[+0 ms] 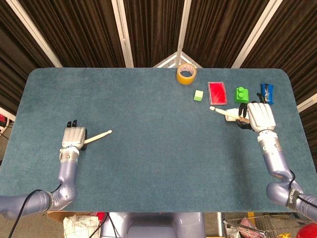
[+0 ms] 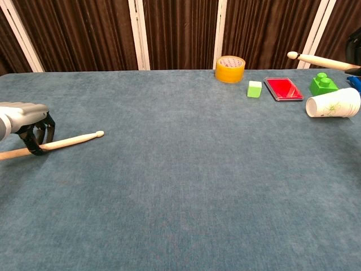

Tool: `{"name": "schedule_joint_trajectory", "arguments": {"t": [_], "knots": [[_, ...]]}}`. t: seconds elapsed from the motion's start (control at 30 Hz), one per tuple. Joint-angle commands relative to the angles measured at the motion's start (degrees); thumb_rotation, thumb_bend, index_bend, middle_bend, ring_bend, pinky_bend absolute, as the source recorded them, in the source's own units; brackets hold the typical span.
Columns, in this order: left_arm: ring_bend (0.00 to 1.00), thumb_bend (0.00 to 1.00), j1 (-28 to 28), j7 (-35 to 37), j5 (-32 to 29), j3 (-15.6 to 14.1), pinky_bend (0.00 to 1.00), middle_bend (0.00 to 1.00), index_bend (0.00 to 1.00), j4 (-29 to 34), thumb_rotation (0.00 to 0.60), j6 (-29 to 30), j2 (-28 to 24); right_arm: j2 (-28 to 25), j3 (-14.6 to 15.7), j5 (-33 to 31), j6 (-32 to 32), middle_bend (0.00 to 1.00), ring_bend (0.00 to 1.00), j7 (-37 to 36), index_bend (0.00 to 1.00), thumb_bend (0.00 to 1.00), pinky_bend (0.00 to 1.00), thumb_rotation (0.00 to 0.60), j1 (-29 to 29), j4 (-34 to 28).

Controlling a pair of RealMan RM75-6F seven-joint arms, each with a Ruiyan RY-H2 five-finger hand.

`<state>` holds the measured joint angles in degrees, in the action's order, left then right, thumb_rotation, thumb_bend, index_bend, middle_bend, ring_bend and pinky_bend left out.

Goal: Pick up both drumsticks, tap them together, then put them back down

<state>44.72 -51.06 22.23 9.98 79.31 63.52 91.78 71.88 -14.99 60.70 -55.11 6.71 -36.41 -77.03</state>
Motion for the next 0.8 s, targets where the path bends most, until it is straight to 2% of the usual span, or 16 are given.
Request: {"name": "schedule_joint_trajectory", "arguments": {"t": [0.03,0.2,0.37,0.63,0.8], "knots": [[0.02,0.46,0.04,-1.44,-1.34,-0.35,0.0,0.54,0.54,0.2,0.6,0.54,-0.33,0.03,0.06,-0.01,-0.43,0.6,0.4,0.16,0.68,0.38,0.07,0.6,0.25,-0.28],[0.03,0.46,-0.09,-1.5,-1.78,-0.3,0.0,0.54,0.54,-0.41,0.6,0.42,-0.22,0.05,0.11,-0.11,-0.5,0.6,0.41,0.41,0.68,0.38,0.07,0.6,0.32,-0.35],[0.04,0.49,-0.31,-0.41,0.35,-0.19,0.0,0.55,0.56,-0.7,0.6,1.44,-0.08,-0.16,-0.06,-0.24,-0.5,0.6,0.41,0.51,0.68,0.38,0.07,0.6,0.29,-0.65],[0.06,0.51,-2.07,6.14,10.69,-0.67,0.0,0.57,0.58,-2.65,0.6,4.43,0.18,-0.43,-0.36,-0.13,-0.69,0.6,0.41,0.44,0.68,0.38,0.07,0.6,0.18,-1.46],[0.06,0.51,-3.48,14.17,20.92,-1.59,0.0,0.57,0.58,-4.09,0.6,4.97,-0.63,-0.22,-0.55,-0.27,-0.88,0.6,0.41,0.85,0.68,0.38,0.07,0.6,-0.06,-1.84]]}}
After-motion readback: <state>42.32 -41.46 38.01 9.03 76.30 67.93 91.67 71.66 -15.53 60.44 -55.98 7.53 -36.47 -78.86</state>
